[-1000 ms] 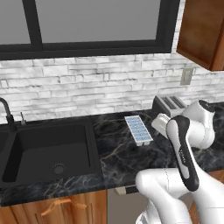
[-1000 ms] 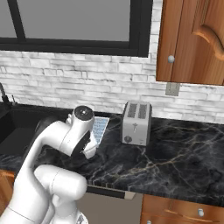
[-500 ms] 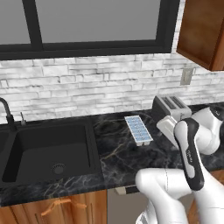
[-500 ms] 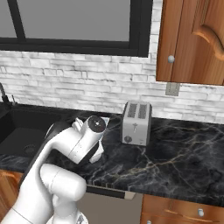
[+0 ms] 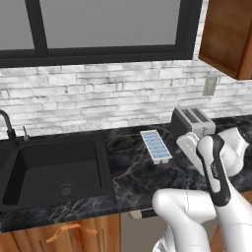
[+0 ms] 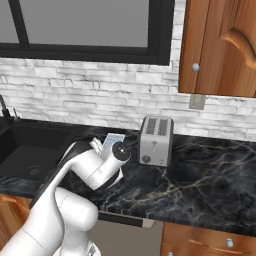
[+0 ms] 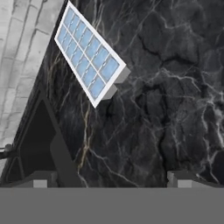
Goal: The ice cube tray has been filled with water. Take the tray and place it in the freezer to make ice. Close the freezer door after placing the tray.
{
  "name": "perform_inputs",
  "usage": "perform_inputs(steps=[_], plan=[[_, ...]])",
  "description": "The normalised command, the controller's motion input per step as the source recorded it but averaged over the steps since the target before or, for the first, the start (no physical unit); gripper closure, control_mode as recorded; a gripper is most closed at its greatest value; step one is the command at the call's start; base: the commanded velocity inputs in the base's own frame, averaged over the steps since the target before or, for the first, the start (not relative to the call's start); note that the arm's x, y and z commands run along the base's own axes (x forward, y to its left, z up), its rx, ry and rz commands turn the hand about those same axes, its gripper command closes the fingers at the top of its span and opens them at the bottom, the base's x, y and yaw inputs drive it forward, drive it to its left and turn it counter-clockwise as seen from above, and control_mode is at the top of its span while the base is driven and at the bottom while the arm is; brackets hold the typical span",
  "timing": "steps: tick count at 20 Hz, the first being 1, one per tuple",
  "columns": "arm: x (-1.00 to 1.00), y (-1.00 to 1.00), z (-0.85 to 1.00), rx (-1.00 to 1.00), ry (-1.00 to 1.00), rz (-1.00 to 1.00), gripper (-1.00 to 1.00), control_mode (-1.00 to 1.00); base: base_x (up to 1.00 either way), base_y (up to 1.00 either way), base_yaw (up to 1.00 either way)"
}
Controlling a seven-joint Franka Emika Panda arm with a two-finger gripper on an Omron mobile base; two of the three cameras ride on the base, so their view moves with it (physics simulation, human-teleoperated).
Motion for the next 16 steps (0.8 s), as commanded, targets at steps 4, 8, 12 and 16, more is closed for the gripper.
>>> perform_inputs(steps=[4,8,12,16], plan=[[0.31,0.00,-0.12,0.05,0.00,0.01,-1.00,-1.00,0.00,0.00,0.00],[0.36,0.00,-0.21,0.07,0.00,0.01,-1.00,-1.00,0.00,0.00,0.00],[0.26,0.00,-0.27,0.04,0.00,0.01,-1.00,-1.00,0.00,0.00,0.00],[0.29,0.00,-0.22,0.04,-0.01,0.01,-1.00,-1.00,0.00,0.00,0.00]])
